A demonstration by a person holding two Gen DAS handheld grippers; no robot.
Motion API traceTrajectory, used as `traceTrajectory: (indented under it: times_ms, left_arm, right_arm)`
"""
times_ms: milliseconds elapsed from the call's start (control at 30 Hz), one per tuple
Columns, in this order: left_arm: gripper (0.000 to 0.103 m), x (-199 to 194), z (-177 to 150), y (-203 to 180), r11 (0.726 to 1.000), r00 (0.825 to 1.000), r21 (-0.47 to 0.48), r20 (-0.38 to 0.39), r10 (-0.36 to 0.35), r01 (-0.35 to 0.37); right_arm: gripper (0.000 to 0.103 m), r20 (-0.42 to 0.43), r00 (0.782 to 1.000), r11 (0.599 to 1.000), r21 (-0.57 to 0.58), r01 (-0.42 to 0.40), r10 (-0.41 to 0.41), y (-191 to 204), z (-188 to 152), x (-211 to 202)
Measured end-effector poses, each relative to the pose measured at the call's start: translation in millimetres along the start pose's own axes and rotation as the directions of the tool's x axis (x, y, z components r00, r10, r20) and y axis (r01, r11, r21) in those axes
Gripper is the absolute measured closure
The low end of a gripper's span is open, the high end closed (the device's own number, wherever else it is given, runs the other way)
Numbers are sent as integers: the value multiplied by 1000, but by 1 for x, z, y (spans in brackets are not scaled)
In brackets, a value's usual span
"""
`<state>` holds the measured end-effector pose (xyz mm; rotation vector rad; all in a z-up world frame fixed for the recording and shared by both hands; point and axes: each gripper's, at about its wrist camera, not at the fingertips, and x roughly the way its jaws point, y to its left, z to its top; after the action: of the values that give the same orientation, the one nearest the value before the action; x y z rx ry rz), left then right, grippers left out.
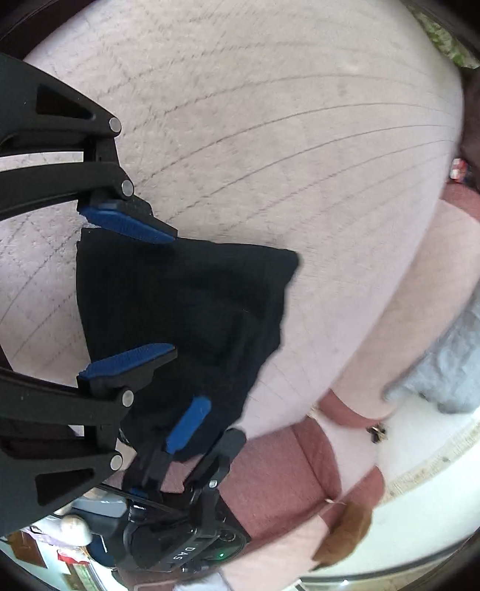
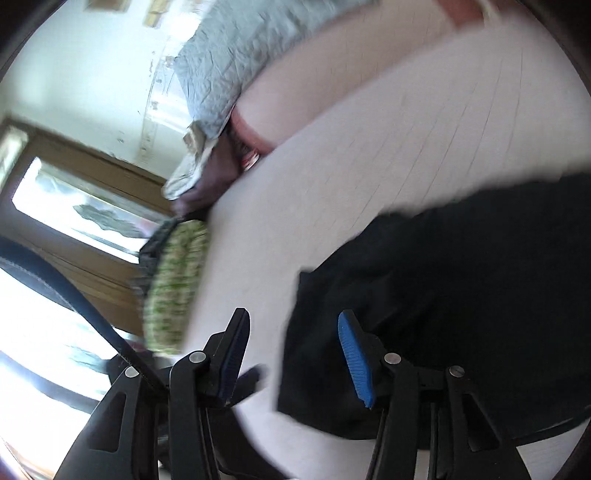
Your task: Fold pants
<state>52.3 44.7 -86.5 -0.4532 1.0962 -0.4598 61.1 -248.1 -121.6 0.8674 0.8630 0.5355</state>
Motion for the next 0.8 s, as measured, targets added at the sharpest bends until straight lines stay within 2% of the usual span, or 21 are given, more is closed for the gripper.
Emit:
traceTrajectory:
  times_ms: [67,100,167,200,267,300,333,400,467,500,533,700,800]
  left_arm:
    - [49,20,-5,-4,1000,999,15,-35,28,-27]
    - [49,23,-8,-3,999,999,27,-27,37,-36]
    - [49,19,-13,-5,997,999,64,-4,39,-38]
    - [49,18,-15,-6,995,999,86,-2,42,-42]
    - [48,19,-15,-6,994,999,104,-3,43,-42]
    - [48,17,-15,-6,994,999,106,-8,41,-39]
    - [48,16,-14,-7,994,999,107,-16,39,-37]
    - [48,7,-11,-6,996,999,93,-33,18,-15]
    - [47,0,-9,-3,997,1000,76,-28,-3,5]
    - [47,-5,-7,-1,997,1000,71,-17,-2,3]
    - [47,-8,-5,2,998,1000,64,-8,3,-2]
    - [46,-3,9,16,999,999,17,-5,34,-34]
    - [46,7,9,16,1000,999,6,-37,22,-21]
  right_arm:
    - [47,-17,999,997,64,30,-29,-17,-8,15]
    - [47,-8,998,995,84,57,-57,-25,-11,14]
    - [56,44,989,986,97,134,-139,-40,-17,2]
    - [65,68,984,982,101,159,-166,-45,-19,-6]
    - [68,98,965,962,150,226,-242,-61,-22,-22]
    - [74,108,964,960,172,223,-243,-70,-23,-30]
    - [76,107,966,960,180,215,-237,-74,-22,-35]
    - [72,118,959,957,165,239,-259,-70,-23,-45]
    - [62,139,945,952,116,282,-297,-61,-24,-55]
    - [54,155,938,950,88,299,-309,-56,-26,-60]
    - [52,165,934,949,78,307,-316,-53,-28,-64]
    - [52,196,936,954,2,298,-293,-28,-30,-66]
    - [51,143,950,946,-130,298,-279,10,-16,-42]
